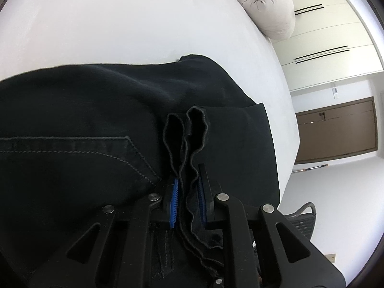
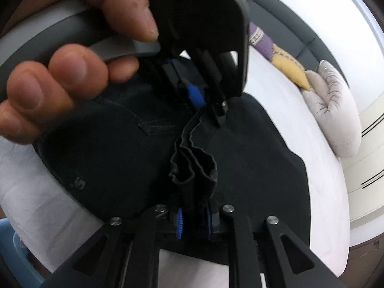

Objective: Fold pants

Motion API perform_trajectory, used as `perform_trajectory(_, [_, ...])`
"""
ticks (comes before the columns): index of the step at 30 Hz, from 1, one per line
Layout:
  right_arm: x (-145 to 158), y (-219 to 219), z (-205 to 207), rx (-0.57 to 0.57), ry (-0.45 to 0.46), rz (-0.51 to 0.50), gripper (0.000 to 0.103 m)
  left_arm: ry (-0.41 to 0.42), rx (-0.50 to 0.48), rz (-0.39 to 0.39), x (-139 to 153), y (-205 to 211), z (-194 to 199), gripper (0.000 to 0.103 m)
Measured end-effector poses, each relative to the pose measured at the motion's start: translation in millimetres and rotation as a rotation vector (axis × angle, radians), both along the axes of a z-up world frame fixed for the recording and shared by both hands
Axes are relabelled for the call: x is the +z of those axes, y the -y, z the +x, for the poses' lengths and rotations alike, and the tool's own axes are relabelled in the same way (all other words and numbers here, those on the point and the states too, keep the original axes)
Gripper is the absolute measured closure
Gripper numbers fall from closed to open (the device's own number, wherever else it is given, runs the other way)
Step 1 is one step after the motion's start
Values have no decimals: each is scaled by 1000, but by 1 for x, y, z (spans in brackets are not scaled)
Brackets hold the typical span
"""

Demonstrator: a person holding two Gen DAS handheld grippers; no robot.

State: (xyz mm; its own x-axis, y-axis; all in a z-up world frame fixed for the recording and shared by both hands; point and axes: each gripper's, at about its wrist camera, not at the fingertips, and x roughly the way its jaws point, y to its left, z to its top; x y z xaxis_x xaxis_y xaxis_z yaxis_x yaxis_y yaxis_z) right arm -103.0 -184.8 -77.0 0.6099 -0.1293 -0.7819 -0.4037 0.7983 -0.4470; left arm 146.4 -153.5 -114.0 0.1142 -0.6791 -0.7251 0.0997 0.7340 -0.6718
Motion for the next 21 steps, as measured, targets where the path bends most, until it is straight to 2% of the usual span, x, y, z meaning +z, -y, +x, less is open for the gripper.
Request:
perform_trajectory(2, [10,6,2,-2,-5,46,60,37,5,44,9,-2,-2,90])
perform_trajectory(3, [15,8,2,-5,-9,67,44,63,26,85,16,-4,-3,89])
perform_trajectory(4, [25,17,0,-2,-32,132,34,81,49,115,21,-10,-3,89])
perform_trajectory(6, [39,32,-12,10,-88,264,31,119,98,166,34,-27,-3,90])
perform_trajectory(8, [52,50,-20,26,-169,408,32,170,87,172,48,-24,-7,90])
perform_trajectory(9, [63,71,-20,24,-213,522,35,198,62,164,54,-16,-10,90])
perform_trajectory(11, [77,116,-11,-5,-286,733,49,231,7,137,58,5,-17,90])
perform_trajectory(12, [80,136,-6,-21,-307,803,58,237,-19,124,56,17,-20,90])
perform_trajectory(14, [91,187,11,-65,-287,918,72,229,-56,137,46,27,-24,89])
perform_trajectory(16, [92,231,32,-101,-284,1040,89,183,-90,165,21,42,-28,90])
perform_trajectory(17, [88,253,47,-125,-302,1109,91,169,-97,167,11,45,-30,90])
perform_trajectory(18, [81,268,62,-134,-335,1160,91,192,-87,146,7,45,-34,90])
perform_trajectory(21, [54,293,112,-190,-413,1207,91,185,-72,78,2,35,-33,90])
